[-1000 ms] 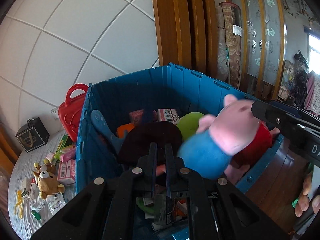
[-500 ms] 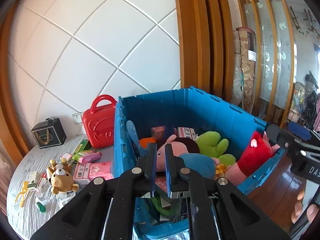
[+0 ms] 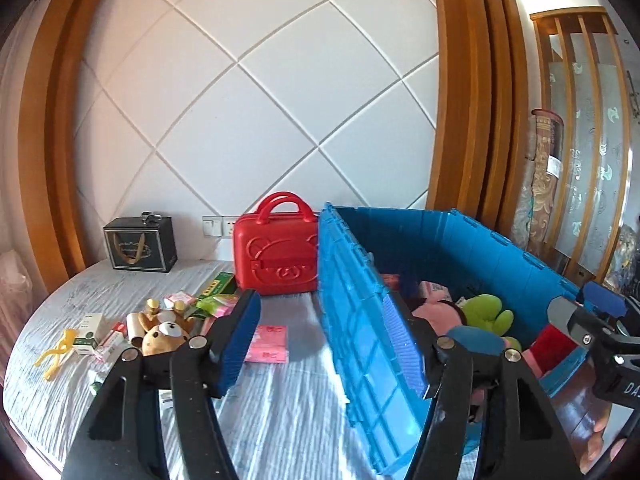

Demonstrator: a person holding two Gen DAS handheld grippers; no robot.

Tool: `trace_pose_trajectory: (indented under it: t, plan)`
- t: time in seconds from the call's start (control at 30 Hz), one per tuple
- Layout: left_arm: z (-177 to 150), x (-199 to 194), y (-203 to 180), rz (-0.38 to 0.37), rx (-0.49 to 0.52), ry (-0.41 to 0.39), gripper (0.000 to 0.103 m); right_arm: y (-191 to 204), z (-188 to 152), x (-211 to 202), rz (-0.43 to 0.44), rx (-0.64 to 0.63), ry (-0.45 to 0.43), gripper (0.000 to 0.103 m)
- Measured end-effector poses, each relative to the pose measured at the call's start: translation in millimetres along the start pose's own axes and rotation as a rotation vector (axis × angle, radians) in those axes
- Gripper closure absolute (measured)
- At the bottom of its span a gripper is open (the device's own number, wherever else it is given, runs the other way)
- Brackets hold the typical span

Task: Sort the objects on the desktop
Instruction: 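Move both tools back over the bed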

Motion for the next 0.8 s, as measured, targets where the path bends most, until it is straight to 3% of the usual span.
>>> trace_pose_trajectory:
  t: [0.13,0.27,0.47,0.6,0.8]
  plan:
    - [9.9,-3.6,64.1,0.018,-0.031,-0.027,0.04,52.3,18.7,4.2,0.029,-0.022,-0.023,0.0]
    - [13.9,5.9,142.6,0.068,-0.026,0.032,0.04,116.6,36.1,15.4,0.059,-0.017,-0.036,0.0]
    - [24.4,16.4,249.5,0.148,0.023,0.087,0.04,208.5,44.2,55.3,0.064,0.002,0.013,0.0]
    - [19.7,32.4,297.4,0.168,-0.008,0.15,0.04,246.7,28.2,89.6,0.114,0.049,0.124,0.0]
    - [-1.0,66.9,345.5,0.218,-0.072,0.238,0.04,270.3,0.3,142.6,0.139,0.053,0.264,0.0]
Point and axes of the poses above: each gripper's, at about its wrist camera, not at the fingertips, and x roughly the way its jaws point, y to its left, z to its top, the point moved 7 cm from there along x, roughly the way its jaws point, and after that the axes turned 15 degrees about -x, right-handed, at the moved point
